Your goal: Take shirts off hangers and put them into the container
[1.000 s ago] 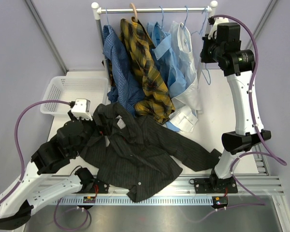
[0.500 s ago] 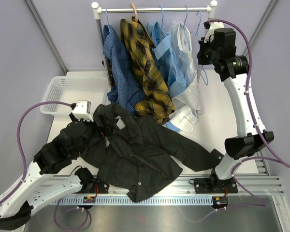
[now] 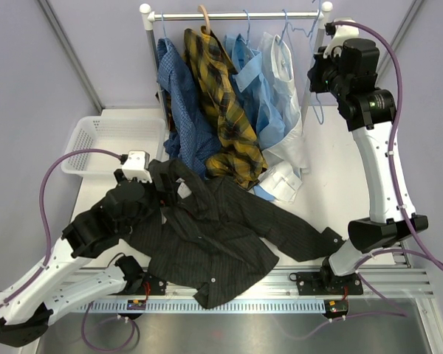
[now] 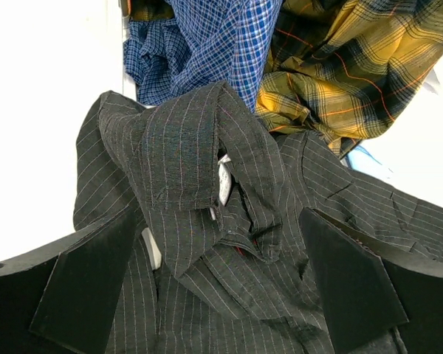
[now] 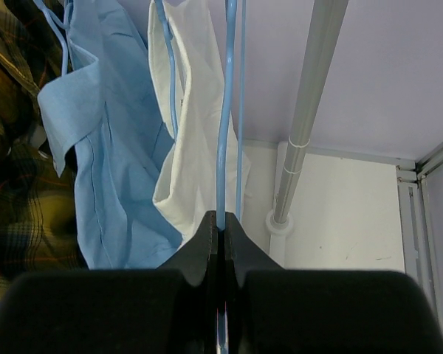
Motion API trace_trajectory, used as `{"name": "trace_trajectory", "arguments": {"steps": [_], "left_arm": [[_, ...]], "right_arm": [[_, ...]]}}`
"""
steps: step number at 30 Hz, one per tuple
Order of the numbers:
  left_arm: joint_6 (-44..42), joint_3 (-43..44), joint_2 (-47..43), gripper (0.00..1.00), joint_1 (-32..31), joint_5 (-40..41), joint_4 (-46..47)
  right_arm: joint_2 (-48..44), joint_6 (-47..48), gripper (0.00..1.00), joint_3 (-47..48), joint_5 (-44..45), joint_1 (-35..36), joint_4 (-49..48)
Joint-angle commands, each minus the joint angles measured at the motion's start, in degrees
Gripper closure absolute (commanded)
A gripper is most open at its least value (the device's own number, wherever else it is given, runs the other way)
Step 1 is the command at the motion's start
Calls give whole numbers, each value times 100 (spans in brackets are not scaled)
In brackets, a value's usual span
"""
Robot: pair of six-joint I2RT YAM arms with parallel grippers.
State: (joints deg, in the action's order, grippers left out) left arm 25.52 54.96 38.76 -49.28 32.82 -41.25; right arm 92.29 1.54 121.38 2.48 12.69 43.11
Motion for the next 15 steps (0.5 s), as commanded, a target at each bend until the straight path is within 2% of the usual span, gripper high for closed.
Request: {"name": "trace_trajectory", "arguments": {"steps": [1,9,13,15], "left_arm": [[-12,103,26,1,15,163,144],[-3,41,-97,1,15,85,144],[-169,32,-9,1,15,-170,135],[-310,15,139,1,15,-406,144]], "right_arm": [[384,118,100,543,86,-12,-40],[966,39,100,738,68,-12,-23],[853,-92,100,405,77,-12,-57],[668,-119,93,-59,112,-12,-258]]}}
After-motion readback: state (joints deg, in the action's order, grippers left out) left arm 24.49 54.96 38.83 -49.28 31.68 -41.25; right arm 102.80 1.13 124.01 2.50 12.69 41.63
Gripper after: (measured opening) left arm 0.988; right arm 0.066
